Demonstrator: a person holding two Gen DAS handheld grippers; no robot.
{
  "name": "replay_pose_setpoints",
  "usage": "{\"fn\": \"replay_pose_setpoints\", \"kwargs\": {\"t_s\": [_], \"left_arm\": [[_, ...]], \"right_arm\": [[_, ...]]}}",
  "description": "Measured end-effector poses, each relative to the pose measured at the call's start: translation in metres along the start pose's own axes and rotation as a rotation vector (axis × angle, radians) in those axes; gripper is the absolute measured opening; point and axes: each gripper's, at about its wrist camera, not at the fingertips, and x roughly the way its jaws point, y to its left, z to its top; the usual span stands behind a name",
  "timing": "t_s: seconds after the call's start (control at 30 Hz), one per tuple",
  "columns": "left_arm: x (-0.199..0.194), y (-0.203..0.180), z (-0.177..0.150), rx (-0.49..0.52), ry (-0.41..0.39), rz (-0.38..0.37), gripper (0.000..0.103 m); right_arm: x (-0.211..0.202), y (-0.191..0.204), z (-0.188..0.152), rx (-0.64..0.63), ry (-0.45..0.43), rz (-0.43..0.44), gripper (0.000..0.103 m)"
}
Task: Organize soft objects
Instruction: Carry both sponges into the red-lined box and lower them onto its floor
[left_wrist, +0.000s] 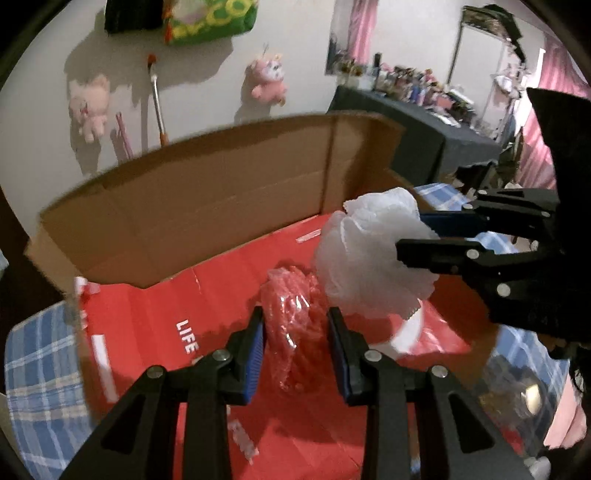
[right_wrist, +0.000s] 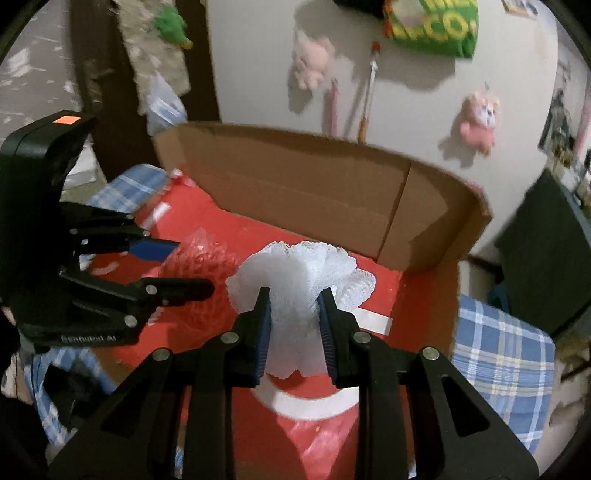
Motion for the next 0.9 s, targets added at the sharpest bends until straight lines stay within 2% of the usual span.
{"fn": "replay_pose_setpoints", "kwargs": {"t_s": [0.17,0.23,0.3,0.43,0.63,0.77,0.9], "left_arm": [[0.044,0.022,0.013,-0.066,0.065,0.021,0.035],[0.053,0.028,0.019,-0.088,0.071,0.043,0.035],[0.061,0.032,0.025,-0.116,0.081,0.033,0.036],[0.071,0.028,0.029,-0.092,0.081,0.083,0.039],[0.073,0.031,0.029,-0.103,0.076,0.094,0.045],[0.073,0.034,0.03,-0.104,0.075,0.088,0.051],[0.072,0.037,0.033,-0.093,0.075,0.097,0.065]], "right_arm": [[0.031,-0.009,0.02,0.052,0.05,-0.039,0.023],[0.039,-0.011,0.028,0.057,0.053,-0.062,0.023],[0.047,-0.013,0.032,0.065,0.066,-0.06,0.023],[0.07,-0.017,0.032,0.084,0.112,-0.082,0.025],[0.072,-0.026,0.032,0.128,0.116,-0.053,0.03],[0.074,-0.029,0.034,0.124,0.135,-0.045,0.04],[0.074,-0.027,0.033,0.131,0.149,-0.038,0.051]]}}
